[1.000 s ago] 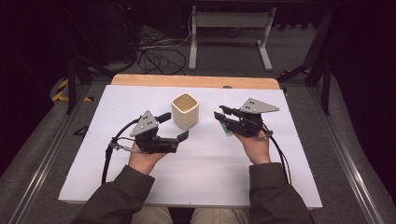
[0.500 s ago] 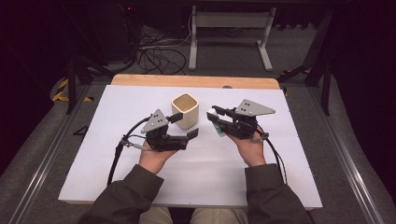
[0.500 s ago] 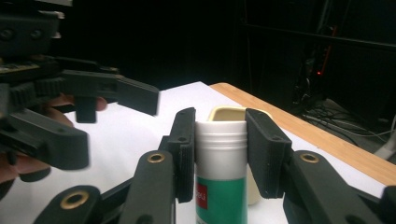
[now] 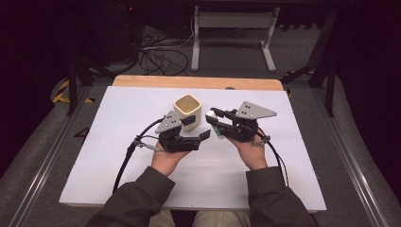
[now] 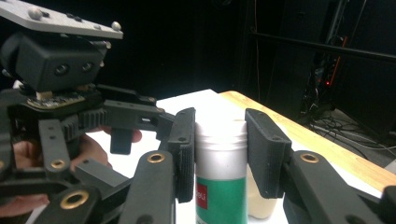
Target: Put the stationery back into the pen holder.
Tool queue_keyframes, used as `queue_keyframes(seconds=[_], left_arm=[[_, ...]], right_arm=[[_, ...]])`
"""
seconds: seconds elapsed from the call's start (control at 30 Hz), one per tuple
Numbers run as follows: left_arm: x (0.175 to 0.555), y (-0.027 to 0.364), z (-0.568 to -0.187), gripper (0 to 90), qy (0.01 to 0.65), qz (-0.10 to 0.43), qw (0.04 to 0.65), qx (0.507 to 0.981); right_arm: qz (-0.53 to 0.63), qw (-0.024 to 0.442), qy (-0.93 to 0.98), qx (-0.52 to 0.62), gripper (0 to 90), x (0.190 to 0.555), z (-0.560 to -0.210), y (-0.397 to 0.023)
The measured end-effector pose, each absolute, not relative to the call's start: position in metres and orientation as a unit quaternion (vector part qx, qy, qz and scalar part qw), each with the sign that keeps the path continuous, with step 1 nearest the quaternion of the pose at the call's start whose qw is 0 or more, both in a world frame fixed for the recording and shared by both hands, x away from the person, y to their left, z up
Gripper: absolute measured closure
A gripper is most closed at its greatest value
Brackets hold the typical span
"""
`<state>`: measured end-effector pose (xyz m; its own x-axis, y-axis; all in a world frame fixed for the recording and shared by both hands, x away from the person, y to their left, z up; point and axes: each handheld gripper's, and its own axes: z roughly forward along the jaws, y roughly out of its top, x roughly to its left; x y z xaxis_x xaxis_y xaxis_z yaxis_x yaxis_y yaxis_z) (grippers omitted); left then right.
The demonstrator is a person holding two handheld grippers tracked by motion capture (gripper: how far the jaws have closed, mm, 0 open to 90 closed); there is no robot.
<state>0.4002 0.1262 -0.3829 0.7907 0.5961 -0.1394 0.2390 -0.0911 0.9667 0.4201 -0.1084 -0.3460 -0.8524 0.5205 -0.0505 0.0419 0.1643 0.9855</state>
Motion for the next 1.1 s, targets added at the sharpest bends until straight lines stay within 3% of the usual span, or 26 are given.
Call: queue_keyframes(seconds=[0.33,1.1], left_arm=[[0.406,0.11,-0.387,24.0,0.288,0.13,0.611,0.726],[0.412,0.088,-0.391,42.1,0.279,0.095,0.632,0.717]], right_arm=[[0.623,0.199,0.732,0.191,65.8,0.418,-0.342,-0.114],[0.642,0.206,0.714,0.187,65.8,0.413,-0.339,-0.117]])
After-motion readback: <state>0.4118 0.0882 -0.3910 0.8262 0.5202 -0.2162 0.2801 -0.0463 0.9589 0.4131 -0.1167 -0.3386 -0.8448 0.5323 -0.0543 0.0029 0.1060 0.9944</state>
